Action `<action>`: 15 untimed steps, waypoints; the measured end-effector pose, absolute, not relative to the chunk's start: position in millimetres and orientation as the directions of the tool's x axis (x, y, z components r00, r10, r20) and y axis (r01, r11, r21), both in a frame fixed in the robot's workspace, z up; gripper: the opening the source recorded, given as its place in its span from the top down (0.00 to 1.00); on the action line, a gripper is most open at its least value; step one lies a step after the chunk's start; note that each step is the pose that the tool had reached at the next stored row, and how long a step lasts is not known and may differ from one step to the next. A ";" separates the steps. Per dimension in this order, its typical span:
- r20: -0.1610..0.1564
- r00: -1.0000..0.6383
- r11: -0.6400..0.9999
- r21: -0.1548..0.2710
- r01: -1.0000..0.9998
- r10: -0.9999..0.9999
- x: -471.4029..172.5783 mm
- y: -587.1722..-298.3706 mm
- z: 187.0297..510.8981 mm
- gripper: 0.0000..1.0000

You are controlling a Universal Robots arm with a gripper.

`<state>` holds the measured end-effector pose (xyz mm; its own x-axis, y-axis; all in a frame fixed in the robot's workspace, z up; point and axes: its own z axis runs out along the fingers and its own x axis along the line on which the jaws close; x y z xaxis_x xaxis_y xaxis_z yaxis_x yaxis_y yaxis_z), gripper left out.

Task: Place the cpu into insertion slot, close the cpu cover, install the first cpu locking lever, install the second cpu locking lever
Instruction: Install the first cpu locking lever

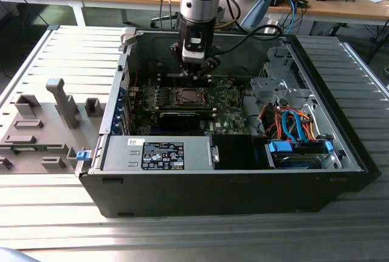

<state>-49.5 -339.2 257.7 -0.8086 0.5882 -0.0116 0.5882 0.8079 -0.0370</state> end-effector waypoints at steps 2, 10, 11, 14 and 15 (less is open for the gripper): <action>-0.012 -0.811 0.810 -0.037 0.585 0.585 -49.5 -339.2 257.7 0.89; -0.012 -0.819 0.818 -0.037 0.574 0.574 -49.5 -339.2 257.7 0.89; -0.012 -0.820 0.819 -0.037 0.573 0.573 -49.5 -339.2 257.7 0.89; -0.012 -0.824 0.823 -0.037 0.567 0.567 -49.5 -339.2 257.7 0.89; -0.012 -0.825 0.824 -0.037 0.565 0.565 -49.5 -339.2 257.7 0.89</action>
